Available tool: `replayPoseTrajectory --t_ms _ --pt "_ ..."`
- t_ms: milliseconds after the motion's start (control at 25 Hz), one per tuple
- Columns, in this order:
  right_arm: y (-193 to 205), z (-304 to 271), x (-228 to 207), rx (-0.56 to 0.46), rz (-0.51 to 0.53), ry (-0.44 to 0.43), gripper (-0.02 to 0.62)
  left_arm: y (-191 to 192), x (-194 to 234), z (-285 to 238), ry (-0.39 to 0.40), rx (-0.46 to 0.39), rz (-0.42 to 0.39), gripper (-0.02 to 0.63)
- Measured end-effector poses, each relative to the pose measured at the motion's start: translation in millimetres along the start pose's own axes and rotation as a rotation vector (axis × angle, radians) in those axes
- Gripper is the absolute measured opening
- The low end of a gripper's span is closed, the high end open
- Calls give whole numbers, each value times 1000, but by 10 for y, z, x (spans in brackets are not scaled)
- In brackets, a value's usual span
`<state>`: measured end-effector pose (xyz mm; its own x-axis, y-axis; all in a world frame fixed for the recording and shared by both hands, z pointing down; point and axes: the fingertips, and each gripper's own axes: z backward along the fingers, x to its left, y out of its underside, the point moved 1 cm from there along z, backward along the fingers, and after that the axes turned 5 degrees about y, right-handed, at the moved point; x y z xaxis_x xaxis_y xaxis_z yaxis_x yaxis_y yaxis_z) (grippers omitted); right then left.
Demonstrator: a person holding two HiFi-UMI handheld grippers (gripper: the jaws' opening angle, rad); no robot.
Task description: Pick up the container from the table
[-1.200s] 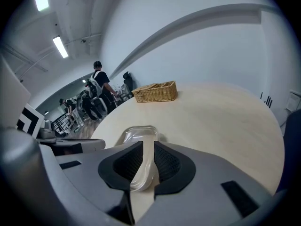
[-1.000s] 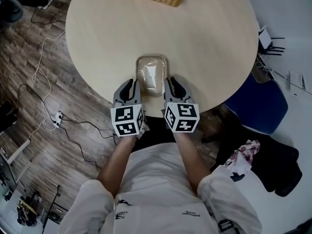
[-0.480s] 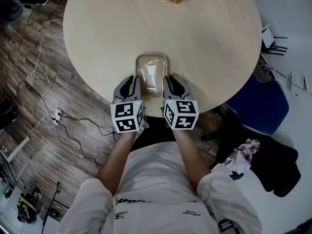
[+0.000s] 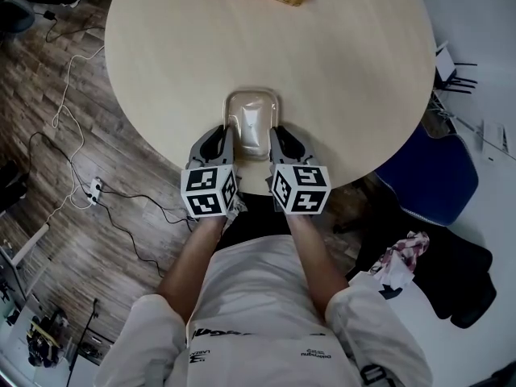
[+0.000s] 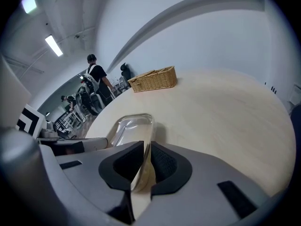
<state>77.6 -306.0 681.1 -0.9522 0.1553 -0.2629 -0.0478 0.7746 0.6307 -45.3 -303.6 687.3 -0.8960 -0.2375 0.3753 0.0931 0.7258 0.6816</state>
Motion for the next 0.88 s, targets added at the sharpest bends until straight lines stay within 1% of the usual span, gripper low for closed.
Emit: replayPoseTrajectory --t_ms 240,320,480,880 --pt "1 16 10 0 -31 11 63 -12 5 20 14 -4 88 37" --pt "-4 43 8 -8 -45 17 60 -19 -8 38 20 -13 103 34" --pt "-36 120 37 -26 -43 18 57 -21 -33 108 27 -23 109 34" --pt "-159 490 215 -89 -3 0 58 -174 -181 485 33 -72 62 34"
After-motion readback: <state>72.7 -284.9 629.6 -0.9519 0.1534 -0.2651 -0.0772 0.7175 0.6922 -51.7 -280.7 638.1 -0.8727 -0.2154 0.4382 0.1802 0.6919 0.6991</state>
